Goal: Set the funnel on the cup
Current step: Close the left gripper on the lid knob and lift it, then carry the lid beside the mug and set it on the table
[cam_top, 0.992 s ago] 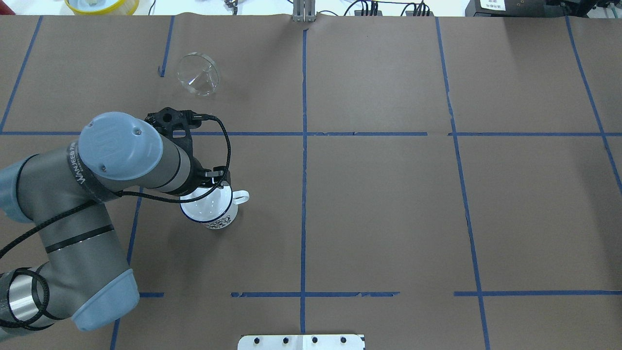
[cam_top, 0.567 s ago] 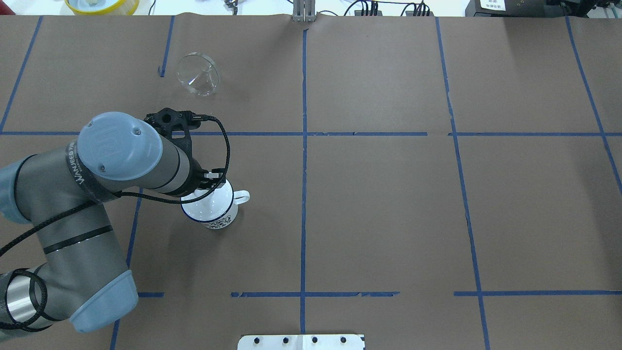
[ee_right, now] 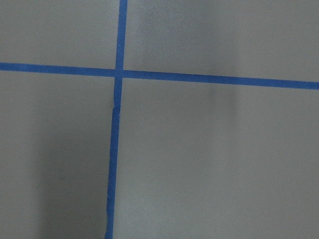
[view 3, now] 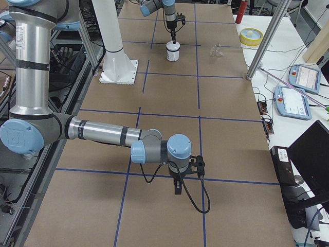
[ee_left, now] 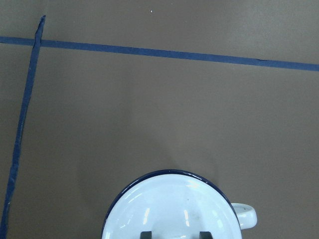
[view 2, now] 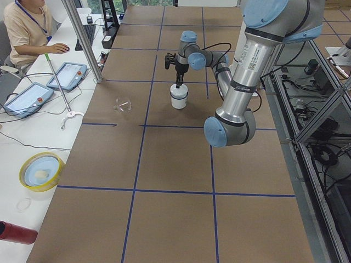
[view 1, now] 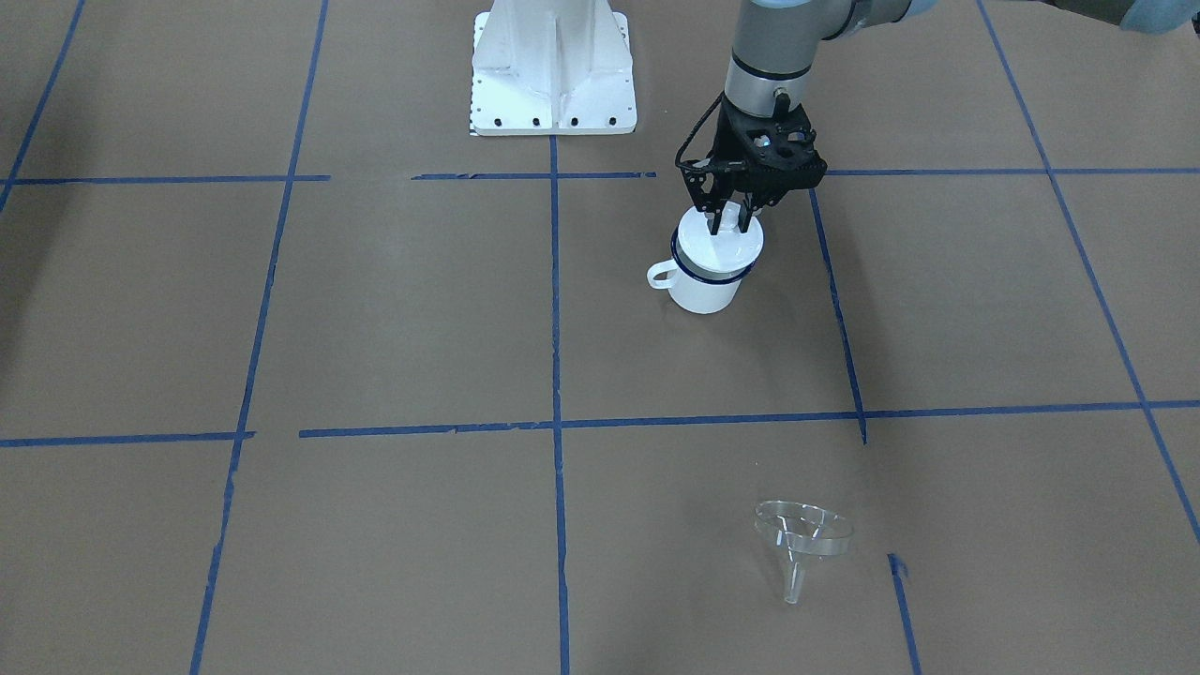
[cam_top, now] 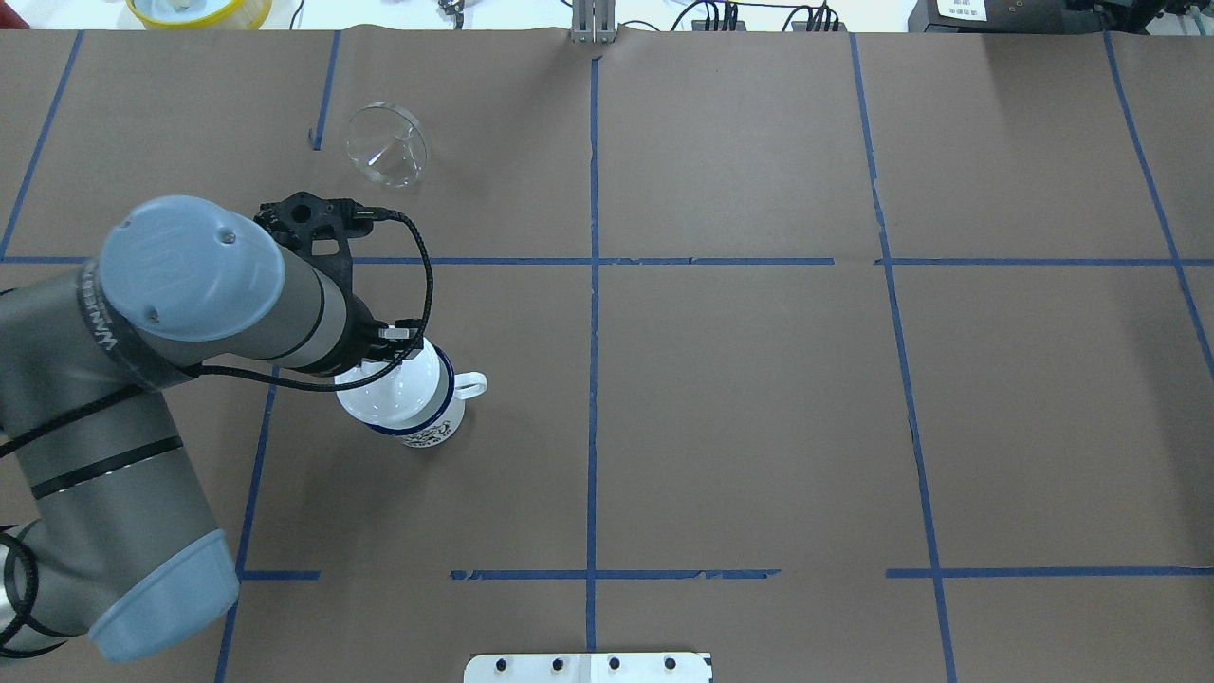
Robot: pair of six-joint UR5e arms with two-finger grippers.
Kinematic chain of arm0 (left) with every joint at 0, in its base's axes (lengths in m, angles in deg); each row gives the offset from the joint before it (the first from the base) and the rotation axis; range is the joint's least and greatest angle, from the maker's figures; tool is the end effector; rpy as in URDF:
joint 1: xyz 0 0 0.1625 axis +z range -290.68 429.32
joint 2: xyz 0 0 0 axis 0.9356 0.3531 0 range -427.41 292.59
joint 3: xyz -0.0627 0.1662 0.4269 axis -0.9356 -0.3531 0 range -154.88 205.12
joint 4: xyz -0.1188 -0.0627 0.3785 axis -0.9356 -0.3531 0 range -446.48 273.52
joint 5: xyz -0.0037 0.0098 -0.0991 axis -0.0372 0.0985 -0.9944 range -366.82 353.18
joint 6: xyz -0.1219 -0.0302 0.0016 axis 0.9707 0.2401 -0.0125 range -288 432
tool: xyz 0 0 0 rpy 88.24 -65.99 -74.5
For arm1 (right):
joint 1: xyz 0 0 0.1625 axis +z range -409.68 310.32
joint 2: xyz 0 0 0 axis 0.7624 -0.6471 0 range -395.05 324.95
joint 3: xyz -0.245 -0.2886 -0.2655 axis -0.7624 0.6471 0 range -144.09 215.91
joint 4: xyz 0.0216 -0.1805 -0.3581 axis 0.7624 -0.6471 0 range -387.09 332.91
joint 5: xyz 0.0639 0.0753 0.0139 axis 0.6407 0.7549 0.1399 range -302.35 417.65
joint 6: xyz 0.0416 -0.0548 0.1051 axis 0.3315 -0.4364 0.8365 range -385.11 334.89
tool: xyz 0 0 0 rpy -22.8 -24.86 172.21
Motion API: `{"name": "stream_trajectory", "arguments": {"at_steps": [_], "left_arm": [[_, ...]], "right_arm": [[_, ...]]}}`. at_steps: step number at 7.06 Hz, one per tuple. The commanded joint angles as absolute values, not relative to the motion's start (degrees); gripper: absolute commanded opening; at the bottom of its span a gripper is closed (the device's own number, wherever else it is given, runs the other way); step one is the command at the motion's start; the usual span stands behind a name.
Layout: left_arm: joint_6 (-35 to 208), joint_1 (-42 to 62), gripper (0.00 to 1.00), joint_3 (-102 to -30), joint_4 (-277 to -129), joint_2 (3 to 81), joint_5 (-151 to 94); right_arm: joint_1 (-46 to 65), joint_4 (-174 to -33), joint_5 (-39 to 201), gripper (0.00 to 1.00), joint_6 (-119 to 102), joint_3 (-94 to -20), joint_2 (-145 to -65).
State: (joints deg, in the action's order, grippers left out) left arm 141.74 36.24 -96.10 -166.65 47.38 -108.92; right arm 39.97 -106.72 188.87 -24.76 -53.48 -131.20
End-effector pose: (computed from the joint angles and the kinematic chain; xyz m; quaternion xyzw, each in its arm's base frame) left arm 0.4136 -0.3970 0.2813 0.0884 0.3920 -0.0611 0.9137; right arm 0.0478 -0.4324 0.7550 0.0272 -0.3520 -0.0111 0.9355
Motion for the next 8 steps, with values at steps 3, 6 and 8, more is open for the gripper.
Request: {"name": "stream_trajectory", "arguments": {"at_steps": [3,6,8], "left_arm": [[127.54,33.03,0.0,-103.83,-177.08,27.94,-109.39],[134.66,37.13,0.0,-91.64,-201.25,20.65,-108.78],[136.94,39.95,0.0,-88.54,-204.34,21.79,-108.69]], "right_arm": [[39.97,-106.72,188.87,1.0,-24.76,-53.48,-131.2],[39.97,-106.72,188.87,1.0,-24.76,-53.48,-131.2],[39.97,-106.72,188.87,1.0,-24.76,-53.48,-131.2]]}}
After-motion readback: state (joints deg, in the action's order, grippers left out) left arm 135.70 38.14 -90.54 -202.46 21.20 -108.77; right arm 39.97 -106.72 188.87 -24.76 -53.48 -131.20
